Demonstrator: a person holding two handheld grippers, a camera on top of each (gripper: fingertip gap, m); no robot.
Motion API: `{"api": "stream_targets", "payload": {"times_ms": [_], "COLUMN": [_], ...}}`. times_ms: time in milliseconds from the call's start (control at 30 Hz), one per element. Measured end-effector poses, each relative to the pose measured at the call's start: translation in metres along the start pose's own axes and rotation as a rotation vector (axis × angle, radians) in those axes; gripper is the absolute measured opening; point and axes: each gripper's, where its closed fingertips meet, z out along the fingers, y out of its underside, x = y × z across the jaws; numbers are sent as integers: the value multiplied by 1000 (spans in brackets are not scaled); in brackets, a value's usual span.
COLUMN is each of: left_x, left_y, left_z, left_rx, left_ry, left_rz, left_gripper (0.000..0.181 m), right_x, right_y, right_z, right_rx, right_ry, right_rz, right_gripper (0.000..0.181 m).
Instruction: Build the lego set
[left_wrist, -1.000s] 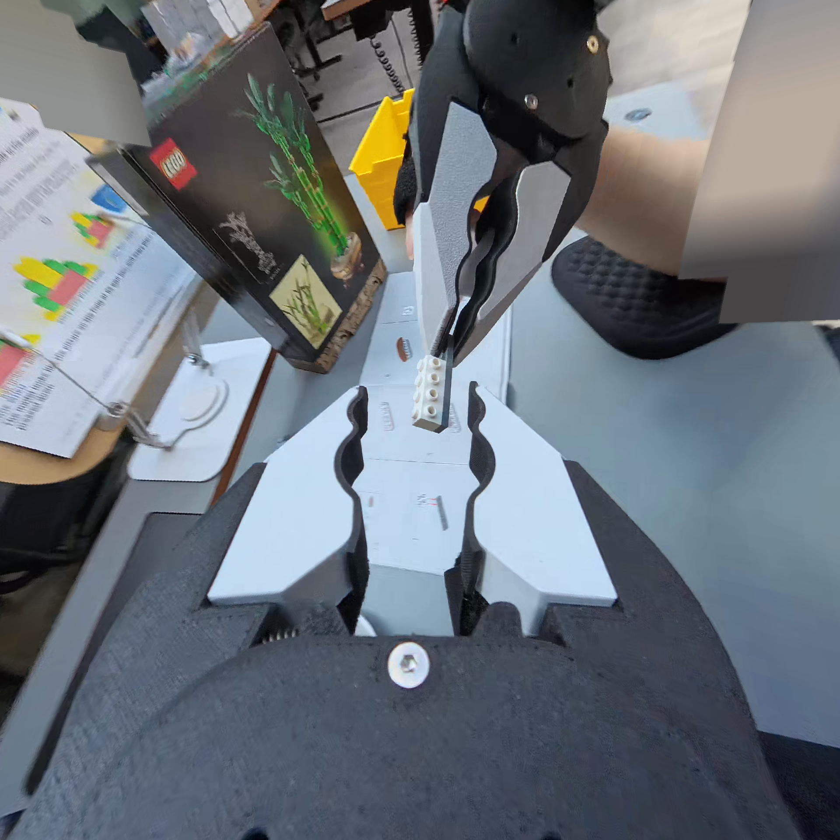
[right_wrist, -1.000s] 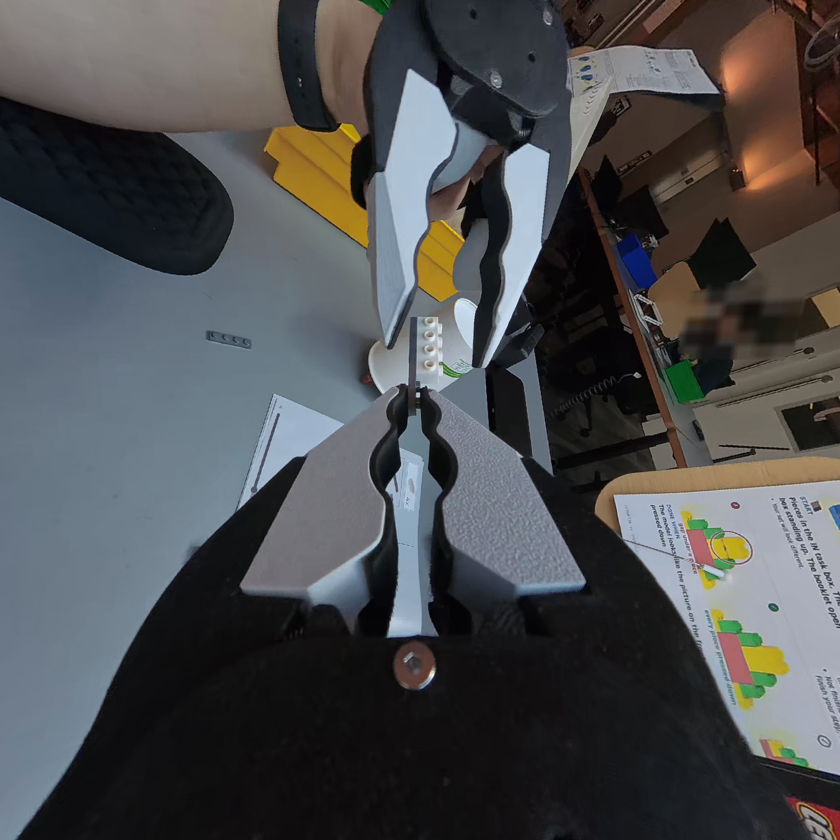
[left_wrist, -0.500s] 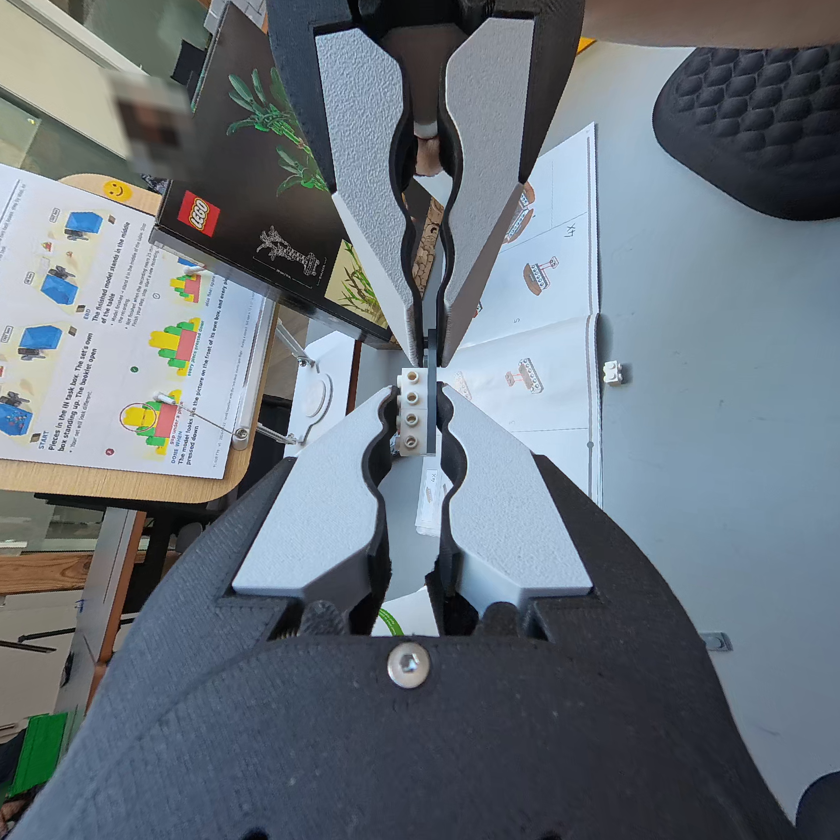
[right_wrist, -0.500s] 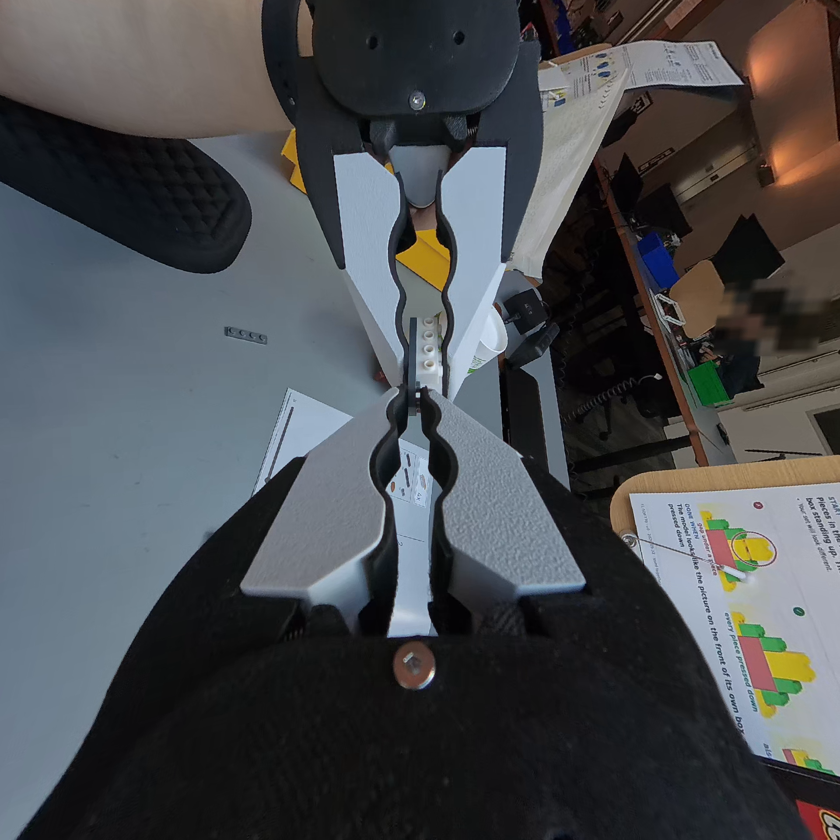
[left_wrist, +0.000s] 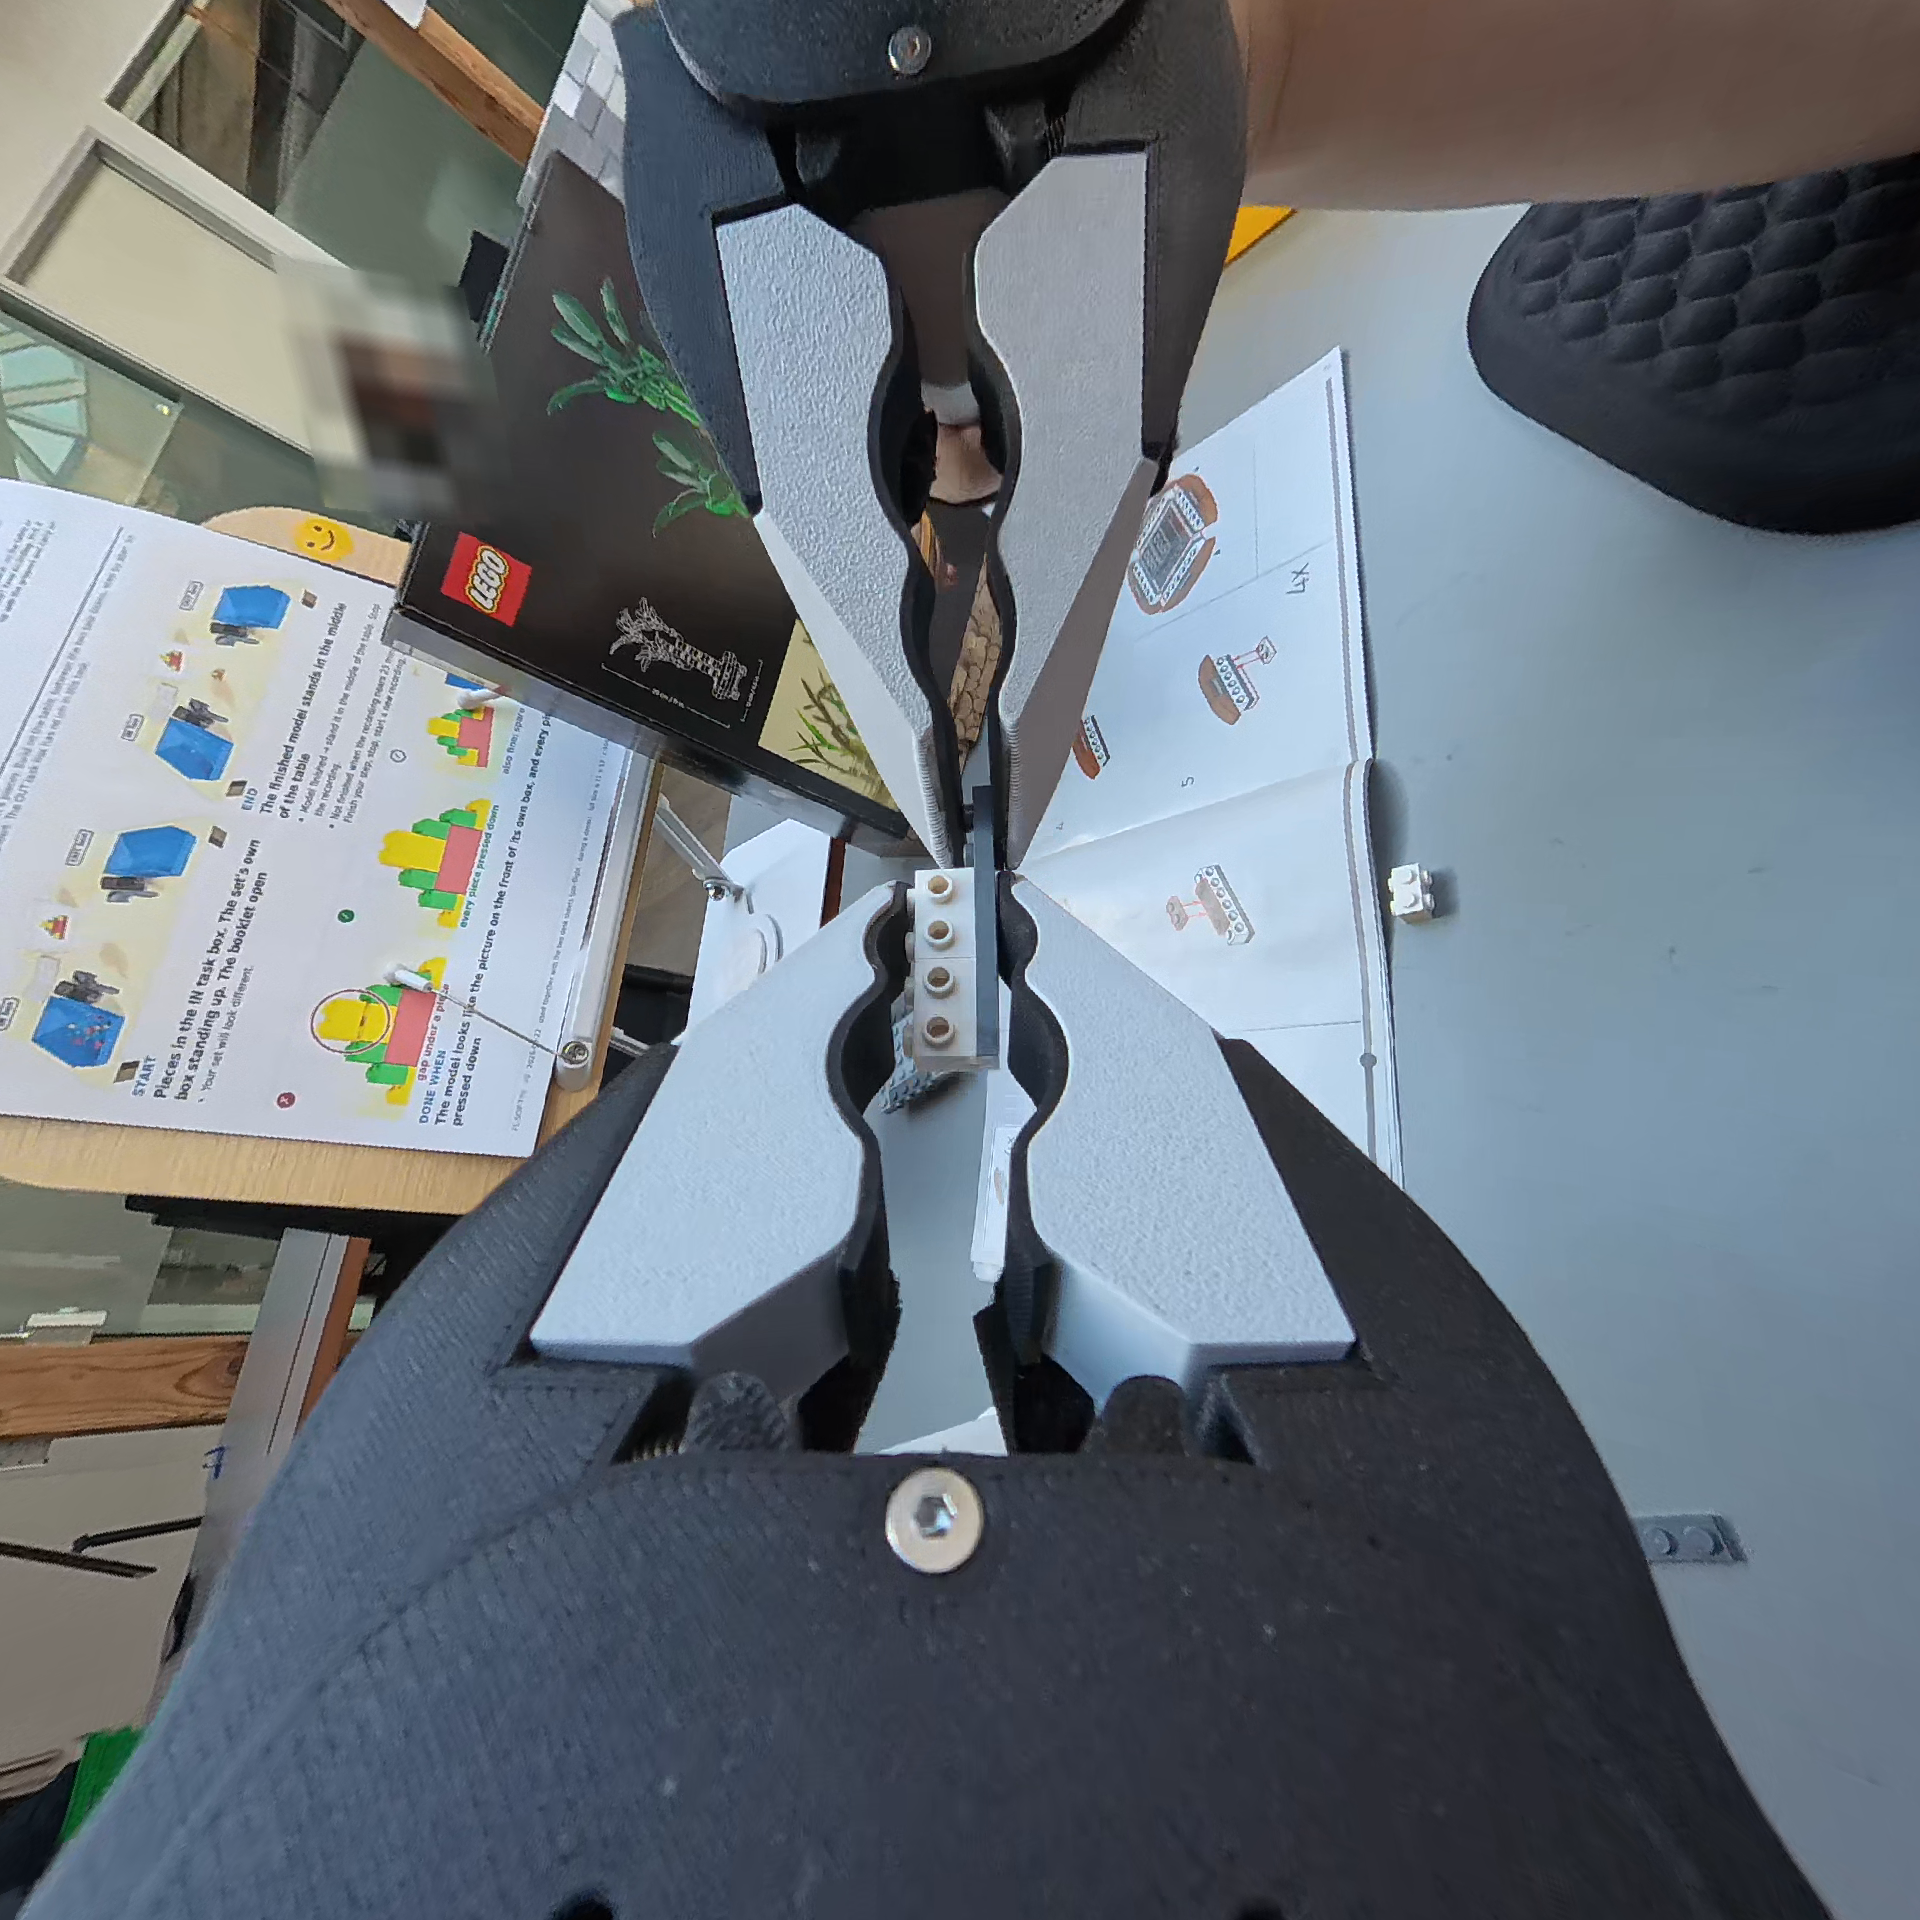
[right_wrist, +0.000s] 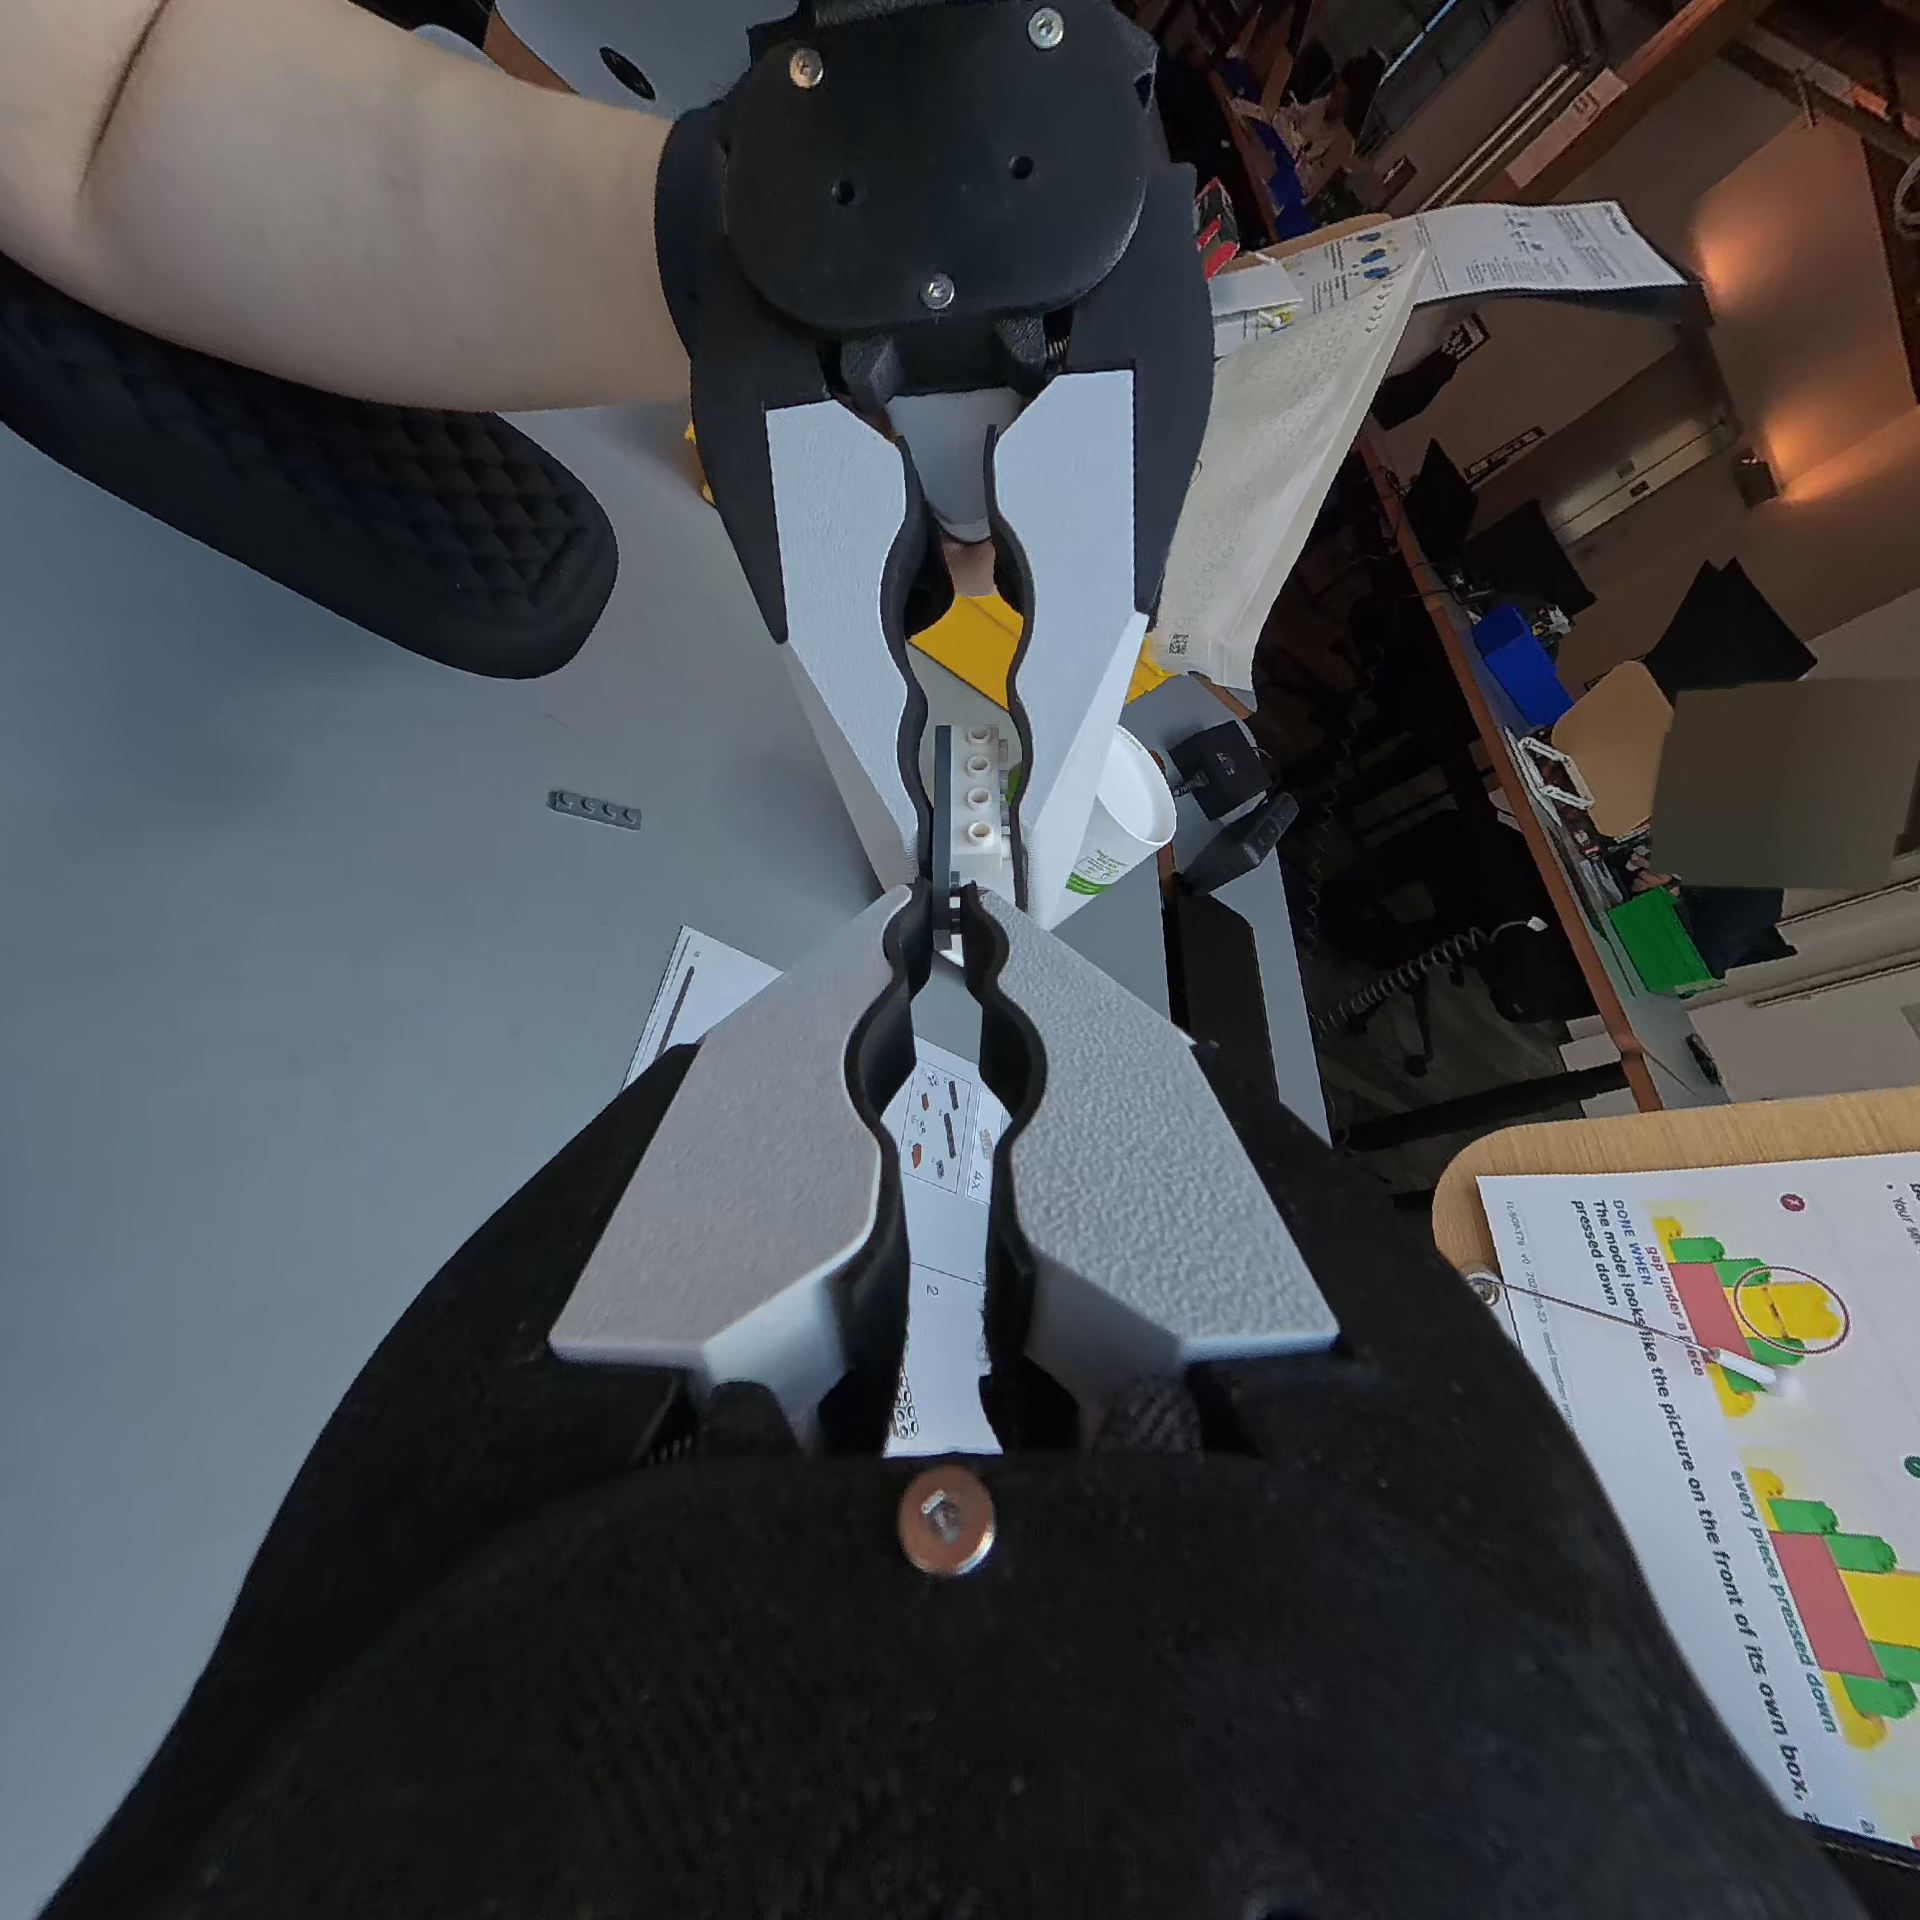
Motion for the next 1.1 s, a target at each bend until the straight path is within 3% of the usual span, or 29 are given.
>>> {"api": "stream_targets", "payload": {"times_ms": [133,300,433,1100], "left_x": [0,-1,-1,-12], "left_y": [-16,-17,-15,-39], "left_z": [-9,-14,-13,-28], "left_rx": [99,90,81,262], "left_ry": [19,21,27,-7], "left_rz": [-25,-28,-37,-96], "left_gripper": [13,13,13,14], "right_x": [-1,4,0,6], "right_y": [-13,-17,-18,-32], "right_z": [-8,-19,-16,-27], "right_rx": [102,142,111,208], "right_ry": [-22,-12,-15,-5], "right_rz": [37,60,19,65], "right_gripper": [5,12,2,2]}}
